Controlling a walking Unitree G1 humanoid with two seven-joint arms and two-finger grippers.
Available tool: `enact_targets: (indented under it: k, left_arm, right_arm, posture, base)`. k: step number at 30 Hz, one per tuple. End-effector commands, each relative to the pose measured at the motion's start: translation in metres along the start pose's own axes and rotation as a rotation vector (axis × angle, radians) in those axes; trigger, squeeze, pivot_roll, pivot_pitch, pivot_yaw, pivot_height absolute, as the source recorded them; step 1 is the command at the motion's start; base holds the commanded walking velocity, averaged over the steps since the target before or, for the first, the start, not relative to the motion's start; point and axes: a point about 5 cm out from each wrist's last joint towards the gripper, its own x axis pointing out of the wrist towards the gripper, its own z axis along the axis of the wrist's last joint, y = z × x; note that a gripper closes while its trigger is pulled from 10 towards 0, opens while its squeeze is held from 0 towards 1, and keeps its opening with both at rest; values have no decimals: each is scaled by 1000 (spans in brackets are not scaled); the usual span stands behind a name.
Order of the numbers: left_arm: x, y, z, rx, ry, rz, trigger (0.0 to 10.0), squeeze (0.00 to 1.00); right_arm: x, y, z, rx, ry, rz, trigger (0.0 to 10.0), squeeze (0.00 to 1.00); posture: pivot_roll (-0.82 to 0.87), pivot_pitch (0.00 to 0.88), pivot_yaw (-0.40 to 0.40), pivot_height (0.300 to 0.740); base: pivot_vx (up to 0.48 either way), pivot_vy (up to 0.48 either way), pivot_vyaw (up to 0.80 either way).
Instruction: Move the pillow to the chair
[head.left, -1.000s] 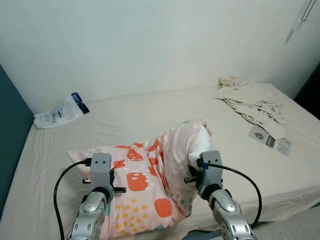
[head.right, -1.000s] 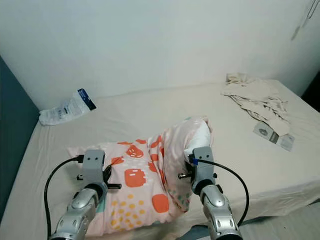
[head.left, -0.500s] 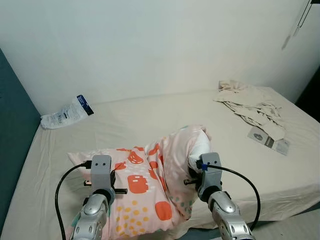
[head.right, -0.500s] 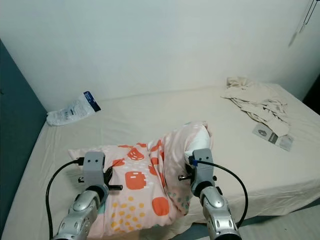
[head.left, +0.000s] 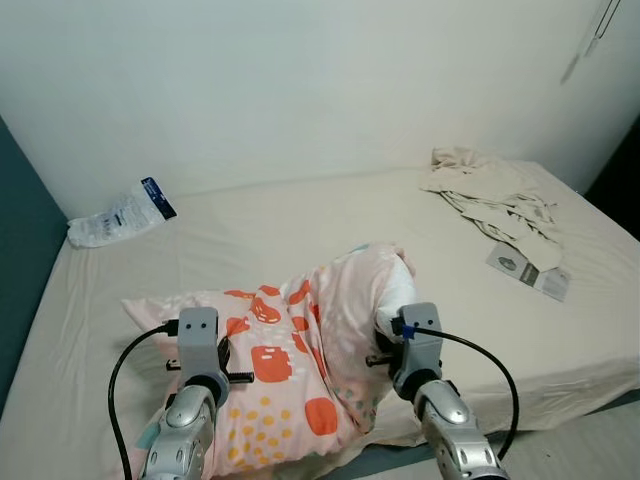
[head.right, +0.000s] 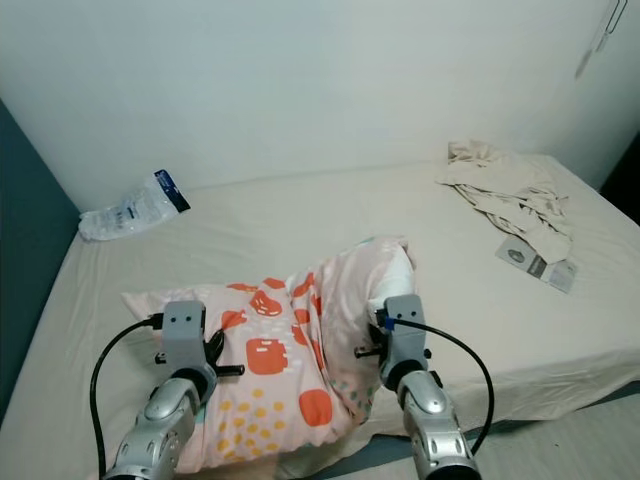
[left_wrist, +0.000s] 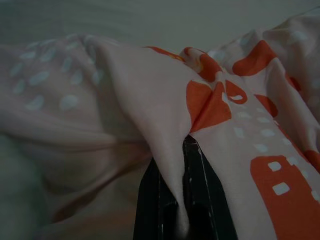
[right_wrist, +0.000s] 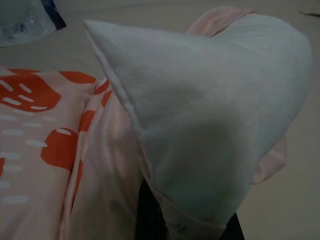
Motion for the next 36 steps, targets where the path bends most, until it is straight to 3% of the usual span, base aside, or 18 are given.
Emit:
enact_targets:
  k: [1, 12, 32, 36]
  left_arm:
    - [2, -10, 7, 9, -25, -42, 10000, 0]
    - [2, -8, 8, 18, -20, -38, 10000, 0]
    - [3, -8, 8, 12, -14, -32, 10000, 0]
    - [4, -9, 8, 16, -13, -39, 10000, 0]
  right_arm:
    - [2, 7, 2, 11, -25, 27, 10000, 0]
    - [2, 7, 2, 15, -24, 24, 10000, 0]
    - [2, 7, 1, 15, -19, 23, 10000, 0]
    - [2, 7, 1, 14, -19, 25, 10000, 0]
  posture:
    - [13, 98, -22, 740]
    - [14, 99, -18, 740]
    - [14, 100, -16, 740]
    - [14, 99, -17, 740]
  base:
    - [0, -364, 0]
    - [0, -360, 0]
    - [0, 0, 0]
    - [0, -428, 0]
